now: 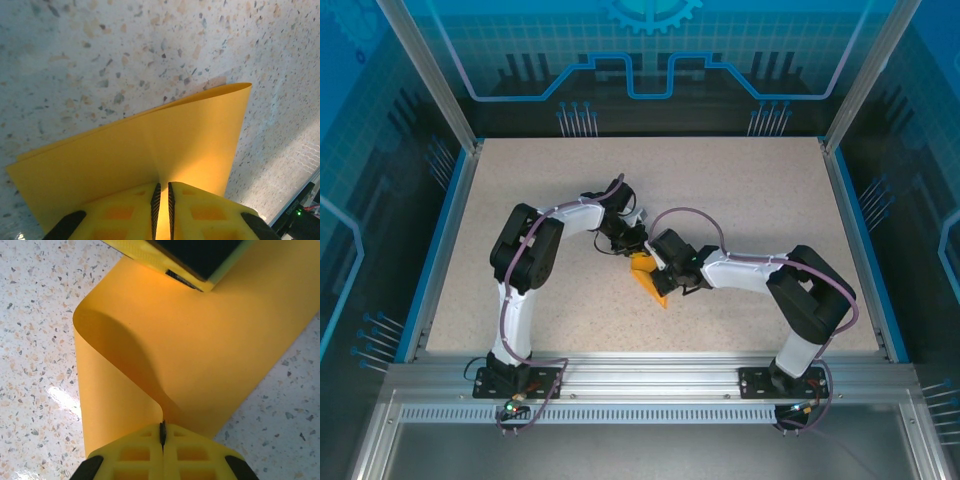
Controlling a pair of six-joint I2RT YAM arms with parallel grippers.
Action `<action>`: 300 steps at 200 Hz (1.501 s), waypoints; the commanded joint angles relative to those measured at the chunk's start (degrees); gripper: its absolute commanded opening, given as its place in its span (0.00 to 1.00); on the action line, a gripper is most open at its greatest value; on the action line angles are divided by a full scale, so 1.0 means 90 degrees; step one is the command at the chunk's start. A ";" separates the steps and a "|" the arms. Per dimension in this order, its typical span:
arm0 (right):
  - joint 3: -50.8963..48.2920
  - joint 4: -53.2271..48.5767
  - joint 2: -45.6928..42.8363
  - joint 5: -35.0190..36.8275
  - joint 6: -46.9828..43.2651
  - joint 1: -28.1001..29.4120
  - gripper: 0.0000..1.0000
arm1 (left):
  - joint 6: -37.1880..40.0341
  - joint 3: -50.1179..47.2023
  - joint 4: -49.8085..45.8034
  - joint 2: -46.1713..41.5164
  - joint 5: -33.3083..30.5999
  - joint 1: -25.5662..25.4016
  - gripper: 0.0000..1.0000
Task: Fold a paper plane with a square sheet of paper (fold left side to right side)
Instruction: Third fold the triangle at the center of the table.
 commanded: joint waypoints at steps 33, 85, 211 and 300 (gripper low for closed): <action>0.0244 -0.0225 0.0093 0.0081 0.0043 -0.0017 0.00 | 0.0127 -0.0004 -0.0345 0.0353 -0.0365 -0.0103 0.18; 0.0244 -0.0186 0.0217 0.0073 0.0086 -0.0021 0.00 | 0.0131 0.0008 -0.0360 0.0354 -0.0364 -0.0113 0.18; 0.0239 -0.0177 0.0313 0.0185 0.0179 -0.0025 0.00 | 0.0105 -0.0012 -0.0331 0.0360 -0.0365 -0.0143 0.18; 0.0297 -0.0314 0.0452 0.0096 0.0136 -0.0016 0.00 | 0.0112 -0.0024 -0.0322 0.0352 -0.0365 -0.0158 0.18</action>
